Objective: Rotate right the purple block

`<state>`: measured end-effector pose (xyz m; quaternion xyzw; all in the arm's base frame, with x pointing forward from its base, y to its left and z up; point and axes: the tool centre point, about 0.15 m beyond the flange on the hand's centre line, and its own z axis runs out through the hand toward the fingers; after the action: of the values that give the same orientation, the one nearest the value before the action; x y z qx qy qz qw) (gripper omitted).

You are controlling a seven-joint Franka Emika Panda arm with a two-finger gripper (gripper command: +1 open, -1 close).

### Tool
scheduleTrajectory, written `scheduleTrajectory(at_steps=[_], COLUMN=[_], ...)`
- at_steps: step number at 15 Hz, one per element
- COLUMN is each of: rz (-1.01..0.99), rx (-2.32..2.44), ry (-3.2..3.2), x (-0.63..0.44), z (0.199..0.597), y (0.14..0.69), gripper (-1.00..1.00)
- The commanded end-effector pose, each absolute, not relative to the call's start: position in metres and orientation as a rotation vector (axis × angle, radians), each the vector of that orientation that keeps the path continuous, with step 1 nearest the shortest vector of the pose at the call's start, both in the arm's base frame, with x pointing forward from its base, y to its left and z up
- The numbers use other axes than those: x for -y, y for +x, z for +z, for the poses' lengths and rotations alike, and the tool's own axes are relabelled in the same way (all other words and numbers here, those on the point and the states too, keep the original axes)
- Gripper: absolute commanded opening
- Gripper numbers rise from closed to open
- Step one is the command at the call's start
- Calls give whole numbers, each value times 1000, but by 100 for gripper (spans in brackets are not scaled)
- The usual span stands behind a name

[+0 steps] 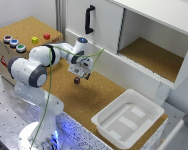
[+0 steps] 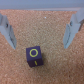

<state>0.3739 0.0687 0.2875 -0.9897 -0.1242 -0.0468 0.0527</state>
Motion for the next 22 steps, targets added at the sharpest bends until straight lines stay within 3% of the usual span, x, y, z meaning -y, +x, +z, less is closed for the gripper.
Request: scheduleTrajectory(at_steps=[1,10,18,19,22], rz=[-198,-283,-245,-245,-267], rx=[426,698,753,739,763], ry=[-3016,-3006,-2984,-2978,-2965], x=[-90,-95,-105,-105,-110], z=[295,246,213,210,207], y=[348,362,388,391,394], gripper=[100,100,100,-100,-100])
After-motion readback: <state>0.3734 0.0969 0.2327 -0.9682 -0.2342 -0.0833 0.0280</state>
